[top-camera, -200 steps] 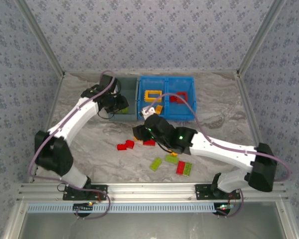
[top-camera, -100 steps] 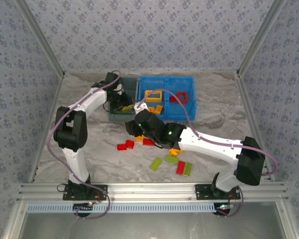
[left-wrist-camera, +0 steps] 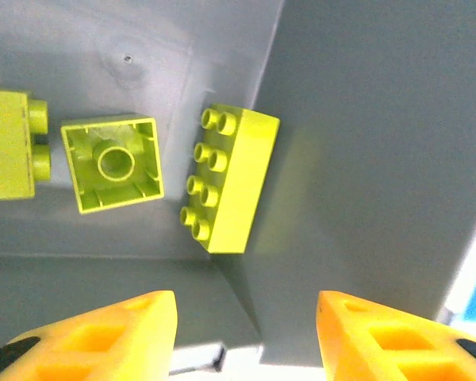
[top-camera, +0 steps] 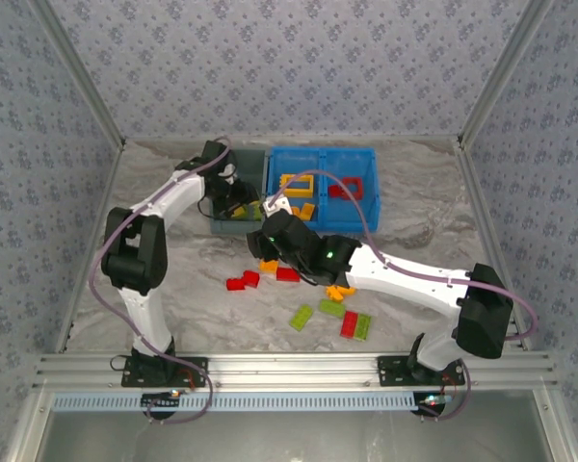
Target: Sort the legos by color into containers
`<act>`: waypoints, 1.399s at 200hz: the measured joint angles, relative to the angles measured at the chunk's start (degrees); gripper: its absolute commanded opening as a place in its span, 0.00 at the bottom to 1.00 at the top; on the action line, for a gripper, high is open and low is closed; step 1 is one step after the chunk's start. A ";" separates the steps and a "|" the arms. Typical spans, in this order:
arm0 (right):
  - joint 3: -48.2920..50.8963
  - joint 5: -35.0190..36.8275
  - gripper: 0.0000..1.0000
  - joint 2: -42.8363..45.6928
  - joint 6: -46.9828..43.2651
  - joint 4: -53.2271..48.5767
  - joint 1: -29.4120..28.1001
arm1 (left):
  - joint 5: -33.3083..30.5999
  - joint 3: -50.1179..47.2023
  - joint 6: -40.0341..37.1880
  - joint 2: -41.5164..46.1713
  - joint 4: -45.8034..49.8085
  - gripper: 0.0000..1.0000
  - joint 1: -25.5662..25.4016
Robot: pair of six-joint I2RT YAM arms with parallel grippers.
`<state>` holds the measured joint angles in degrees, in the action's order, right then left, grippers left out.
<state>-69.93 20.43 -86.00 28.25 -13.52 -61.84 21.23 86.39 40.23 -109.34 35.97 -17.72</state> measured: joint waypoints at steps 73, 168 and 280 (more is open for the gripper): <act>6.67 4.28 0.57 8.74 0.39 -8.74 2.64 | -7.43 -7.19 1.57 24.57 -0.04 0.53 -3.91; 10.54 -3.52 0.76 8.00 -8.92 -20.63 3.02 | -16.33 -33.38 -0.35 63.89 4.37 0.57 -27.82; 0.37 -8.52 0.87 -14.80 -21.31 -22.45 4.63 | -16.61 -38.45 2.97 79.95 7.91 0.64 -28.48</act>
<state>-69.56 11.90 -100.79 6.94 -35.97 -57.21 4.62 47.94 43.20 -29.39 43.88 -46.19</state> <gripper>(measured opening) 0.869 0.636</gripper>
